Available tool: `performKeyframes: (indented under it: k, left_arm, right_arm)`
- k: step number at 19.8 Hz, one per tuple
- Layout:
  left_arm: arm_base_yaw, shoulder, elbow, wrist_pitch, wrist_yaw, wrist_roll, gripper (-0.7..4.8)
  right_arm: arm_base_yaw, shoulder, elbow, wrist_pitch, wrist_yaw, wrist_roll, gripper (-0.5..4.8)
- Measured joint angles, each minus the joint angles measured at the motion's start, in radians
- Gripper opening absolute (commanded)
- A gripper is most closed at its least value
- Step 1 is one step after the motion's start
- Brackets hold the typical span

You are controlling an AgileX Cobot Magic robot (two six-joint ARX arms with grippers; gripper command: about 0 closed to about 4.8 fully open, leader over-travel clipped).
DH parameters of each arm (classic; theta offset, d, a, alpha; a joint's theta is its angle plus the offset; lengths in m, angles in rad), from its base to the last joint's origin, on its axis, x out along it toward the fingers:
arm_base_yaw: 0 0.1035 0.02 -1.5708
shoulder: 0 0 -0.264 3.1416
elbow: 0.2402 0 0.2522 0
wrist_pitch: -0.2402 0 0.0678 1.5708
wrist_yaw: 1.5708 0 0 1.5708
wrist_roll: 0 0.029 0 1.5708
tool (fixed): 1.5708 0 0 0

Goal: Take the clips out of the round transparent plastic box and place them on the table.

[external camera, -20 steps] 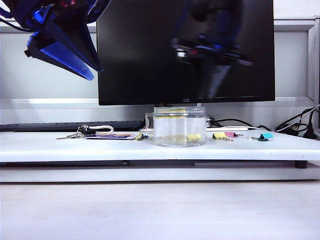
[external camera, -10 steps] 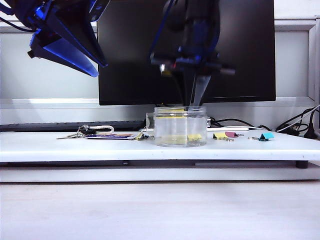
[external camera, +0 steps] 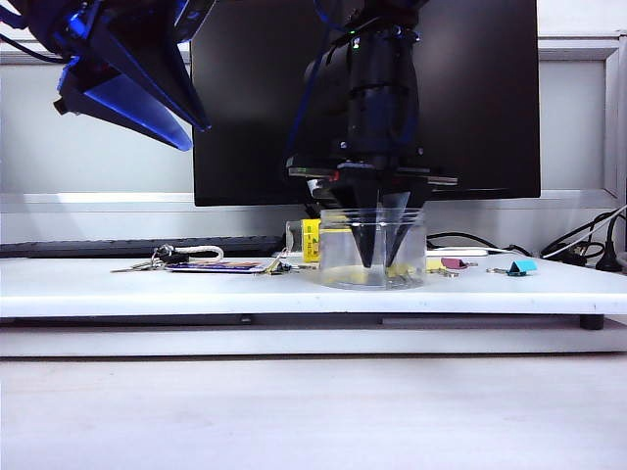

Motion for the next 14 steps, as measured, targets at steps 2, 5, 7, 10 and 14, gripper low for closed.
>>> performKeyframes:
  k: [2, 5, 7, 10, 14]
  left_arm:
    - [0.0, 0.0, 0.0, 0.0, 0.0, 0.0, 1.51]
    - [0.0, 0.0, 0.0, 0.0, 0.0, 0.0, 1.51]
    - [0.0, 0.0, 0.0, 0.0, 0.0, 0.0, 1.51]
    - [0.0, 0.0, 0.0, 0.0, 0.0, 0.0, 1.51]
    - [0.0, 0.0, 0.0, 0.0, 0.0, 0.0, 1.51]
  right_arm:
    - [0.001, 0.0, 0.0, -0.001, 0.036, 0.0, 1.04]
    - [0.0, 0.0, 0.0, -0.001, 0.121, 0.001, 1.04]
    - [0.0, 0.0, 0.0, -0.002, 0.17, 0.001, 1.04]
    - [0.0, 0.0, 0.0, -0.002, 0.205, 0.001, 1.05]
    - [0.0, 0.0, 0.0, -0.002, 0.219, 0.001, 1.06]
